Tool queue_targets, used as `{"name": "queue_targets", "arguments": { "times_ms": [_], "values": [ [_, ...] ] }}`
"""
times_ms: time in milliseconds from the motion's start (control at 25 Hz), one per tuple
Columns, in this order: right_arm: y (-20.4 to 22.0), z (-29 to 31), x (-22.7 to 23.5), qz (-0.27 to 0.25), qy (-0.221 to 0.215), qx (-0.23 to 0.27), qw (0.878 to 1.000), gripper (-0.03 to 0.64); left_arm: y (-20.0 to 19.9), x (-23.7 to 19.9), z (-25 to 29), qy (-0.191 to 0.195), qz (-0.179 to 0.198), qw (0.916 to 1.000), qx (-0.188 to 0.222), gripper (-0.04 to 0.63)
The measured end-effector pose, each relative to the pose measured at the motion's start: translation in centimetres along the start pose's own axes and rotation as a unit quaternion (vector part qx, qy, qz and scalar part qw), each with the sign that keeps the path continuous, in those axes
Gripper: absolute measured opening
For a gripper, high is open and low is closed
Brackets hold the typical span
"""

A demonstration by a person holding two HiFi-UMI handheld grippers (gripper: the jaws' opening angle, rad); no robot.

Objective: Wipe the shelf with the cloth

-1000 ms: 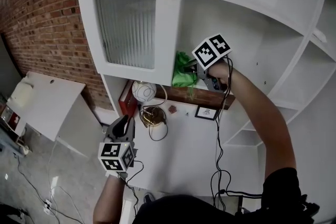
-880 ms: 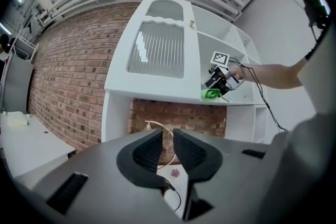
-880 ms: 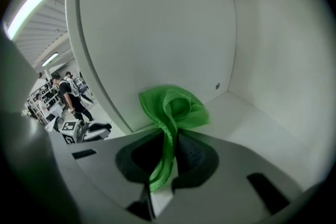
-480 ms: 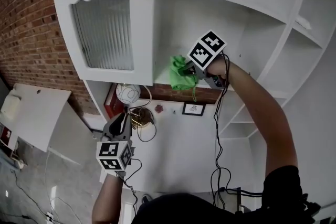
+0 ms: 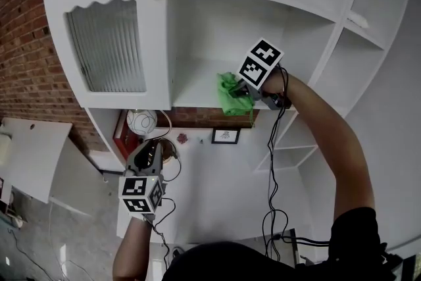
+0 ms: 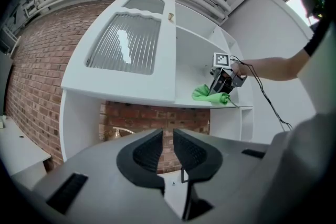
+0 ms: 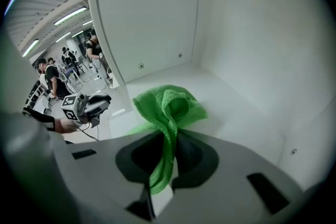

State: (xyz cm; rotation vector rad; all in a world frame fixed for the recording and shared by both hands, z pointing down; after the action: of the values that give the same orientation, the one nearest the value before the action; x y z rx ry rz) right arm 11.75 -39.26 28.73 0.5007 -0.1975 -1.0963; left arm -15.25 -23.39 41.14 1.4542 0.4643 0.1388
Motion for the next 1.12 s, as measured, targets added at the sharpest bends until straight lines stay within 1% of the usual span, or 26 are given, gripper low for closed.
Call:
{"name": "queue_targets", "arguments": {
  "times_ms": [400, 520, 640, 720, 840, 920, 1000, 1120],
  "values": [
    [4.3, -2.4, 2.0, 0.01, 0.053, -0.076, 0.996, 0.043, 0.6, 1.5, 1.8, 0.033, -0.007, 0.9994, -0.008, 0.063],
    [5.4, -3.0, 2.5, 0.004, 0.073, -0.112, 0.991, 0.043, 0.9, 1.5, 2.2, 0.038, -0.009, 0.9992, -0.011, 0.064],
    [6.4, -3.6, 3.0, -0.006, 0.1, -0.155, 0.983, 0.043, 1.1, 1.2, 2.5, 0.039, -0.011, 0.9991, -0.011, 0.063],
    [6.8, -3.8, 3.3, -0.018, 0.123, -0.188, 0.974, 0.043, 1.2, 1.1, 2.7, 0.04, -0.014, 0.9991, -0.009, 0.063],
    [7.1, -3.7, 3.5, -0.04, 0.157, -0.237, 0.958, 0.043, 1.3, 1.1, 2.9, 0.044, -0.018, 0.9988, -0.008, 0.063],
    [7.3, -3.7, 3.7, -0.056, 0.178, -0.274, 0.943, 0.041, 1.4, 1.3, 3.1, 0.048, -0.02, 0.9986, -0.007, 0.063],
    [7.6, -3.7, 4.0, -0.071, 0.197, -0.313, 0.926, 0.041, 1.4, 1.4, 3.1, 0.05, -0.021, 0.9985, -0.007, 0.063],
    [8.3, -3.8, 4.3, -0.085, 0.216, -0.358, 0.904, 0.041, 1.4, 1.1, 3.0, 0.051, -0.022, 0.9985, -0.007, 0.063]
  ]
}}
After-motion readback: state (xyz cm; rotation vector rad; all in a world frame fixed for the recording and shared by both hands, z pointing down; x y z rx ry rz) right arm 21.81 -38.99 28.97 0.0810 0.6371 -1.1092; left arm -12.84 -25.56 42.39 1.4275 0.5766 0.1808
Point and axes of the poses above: the fingertips, and each gripper's own axes: z forward along the fingers, x to its right, y out of its underside, the point moved 7 cm from there along -z, backward along the fingers, and after that the axes turned 10 degrees about -z, right-handed, at the moved point
